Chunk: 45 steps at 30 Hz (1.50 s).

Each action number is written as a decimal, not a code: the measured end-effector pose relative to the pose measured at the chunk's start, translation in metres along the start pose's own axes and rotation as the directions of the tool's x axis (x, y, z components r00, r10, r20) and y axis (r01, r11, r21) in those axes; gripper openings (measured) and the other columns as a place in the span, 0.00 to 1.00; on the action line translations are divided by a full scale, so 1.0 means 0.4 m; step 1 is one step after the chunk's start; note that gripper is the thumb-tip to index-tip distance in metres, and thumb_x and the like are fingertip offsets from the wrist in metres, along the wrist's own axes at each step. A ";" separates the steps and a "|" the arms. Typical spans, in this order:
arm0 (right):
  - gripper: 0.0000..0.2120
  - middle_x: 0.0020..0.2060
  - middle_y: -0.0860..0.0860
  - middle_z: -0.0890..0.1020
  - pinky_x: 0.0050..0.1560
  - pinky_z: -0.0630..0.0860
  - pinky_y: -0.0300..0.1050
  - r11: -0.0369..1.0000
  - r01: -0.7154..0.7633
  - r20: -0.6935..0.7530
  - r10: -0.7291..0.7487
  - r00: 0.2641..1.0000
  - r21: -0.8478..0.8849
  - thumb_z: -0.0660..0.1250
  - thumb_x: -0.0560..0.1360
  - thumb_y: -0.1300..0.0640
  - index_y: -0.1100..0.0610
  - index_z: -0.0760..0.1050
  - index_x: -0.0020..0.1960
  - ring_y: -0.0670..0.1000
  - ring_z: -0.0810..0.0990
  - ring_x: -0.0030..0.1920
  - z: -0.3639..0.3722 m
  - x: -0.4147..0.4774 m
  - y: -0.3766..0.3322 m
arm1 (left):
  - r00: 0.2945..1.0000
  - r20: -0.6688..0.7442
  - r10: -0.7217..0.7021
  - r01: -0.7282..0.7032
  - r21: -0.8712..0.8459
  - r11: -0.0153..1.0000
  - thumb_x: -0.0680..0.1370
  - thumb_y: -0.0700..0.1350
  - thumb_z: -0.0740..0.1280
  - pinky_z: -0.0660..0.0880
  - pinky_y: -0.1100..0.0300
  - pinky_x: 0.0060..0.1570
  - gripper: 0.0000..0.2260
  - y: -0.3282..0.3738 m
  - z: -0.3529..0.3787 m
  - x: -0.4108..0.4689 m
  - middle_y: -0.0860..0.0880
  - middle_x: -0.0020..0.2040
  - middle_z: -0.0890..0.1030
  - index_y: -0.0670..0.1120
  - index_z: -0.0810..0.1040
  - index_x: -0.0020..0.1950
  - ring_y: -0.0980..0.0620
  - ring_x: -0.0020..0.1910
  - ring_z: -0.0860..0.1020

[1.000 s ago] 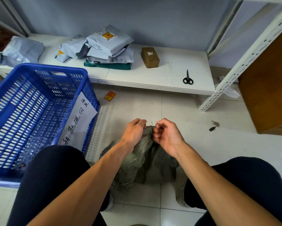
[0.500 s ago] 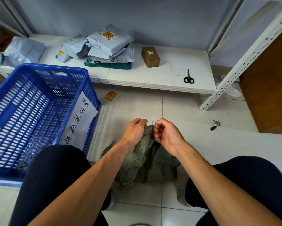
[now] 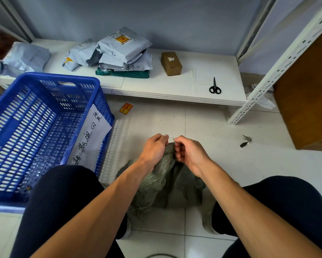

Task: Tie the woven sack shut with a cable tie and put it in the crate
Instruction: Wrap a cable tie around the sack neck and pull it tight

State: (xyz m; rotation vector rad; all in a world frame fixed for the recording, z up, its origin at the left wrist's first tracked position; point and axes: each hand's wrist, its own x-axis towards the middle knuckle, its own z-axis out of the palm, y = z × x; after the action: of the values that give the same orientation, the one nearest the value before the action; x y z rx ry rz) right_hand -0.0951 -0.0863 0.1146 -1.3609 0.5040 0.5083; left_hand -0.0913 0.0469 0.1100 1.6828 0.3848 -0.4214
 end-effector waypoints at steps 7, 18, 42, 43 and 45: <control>0.05 0.28 0.51 0.74 0.29 0.67 0.43 0.997 0.039 -0.042 -0.042 0.998 -0.072 0.69 0.77 0.57 0.58 0.77 0.44 0.49 0.70 0.26 -0.005 0.000 0.004 | 0.999 -0.013 0.029 -0.029 0.024 0.999 0.82 0.53 0.62 0.77 0.44 0.51 0.14 0.001 0.005 0.002 0.41 0.43 0.81 0.44 0.78 0.46 0.42 0.44 0.80; 0.06 0.29 0.51 0.76 0.28 0.68 0.43 0.992 0.047 -0.043 -0.052 0.998 -0.117 0.70 0.78 0.56 0.57 0.78 0.44 0.49 0.72 0.26 -0.011 0.006 0.004 | 0.979 -0.007 0.202 -0.200 0.118 0.973 0.83 0.49 0.64 0.68 0.70 0.32 0.10 -0.002 0.004 -0.005 0.50 0.38 0.76 0.45 0.82 0.50 0.54 0.37 0.71; 0.08 0.26 0.50 0.69 0.27 0.68 0.41 0.991 -0.019 0.006 0.020 1.000 -0.130 0.64 0.75 0.62 0.58 0.75 0.38 0.49 0.66 0.26 -0.033 0.013 -0.050 | 0.971 0.074 0.229 -0.241 0.253 0.937 0.81 0.48 0.68 0.60 0.68 0.23 0.08 -0.011 0.003 0.016 0.51 0.32 0.74 0.45 0.83 0.51 0.59 0.20 0.64; 0.08 0.26 0.50 0.69 0.27 0.69 0.41 0.997 -0.034 0.000 0.034 0.999 -0.073 0.64 0.75 0.63 0.58 0.74 0.37 0.48 0.66 0.26 -0.034 0.014 -0.049 | 0.971 0.076 0.225 -0.237 0.252 0.938 0.81 0.48 0.68 0.61 0.67 0.23 0.08 -0.011 0.005 0.016 0.50 0.33 0.75 0.45 0.82 0.51 0.59 0.20 0.63; 0.09 0.26 0.50 0.68 0.26 0.69 0.40 0.997 -0.064 -0.023 0.065 0.998 0.043 0.63 0.76 0.64 0.58 0.74 0.37 0.48 0.67 0.26 -0.041 0.015 -0.048 | 0.975 0.080 0.209 -0.223 0.272 0.936 0.81 0.48 0.68 0.61 0.66 0.22 0.07 -0.013 0.006 0.017 0.48 0.37 0.76 0.46 0.82 0.50 0.59 0.20 0.63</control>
State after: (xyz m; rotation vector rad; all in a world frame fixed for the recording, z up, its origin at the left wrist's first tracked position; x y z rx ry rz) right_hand -0.0794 -0.1048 0.1238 -1.3145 0.5776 0.5316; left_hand -0.0879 0.0454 0.1020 1.9623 0.1017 -0.3649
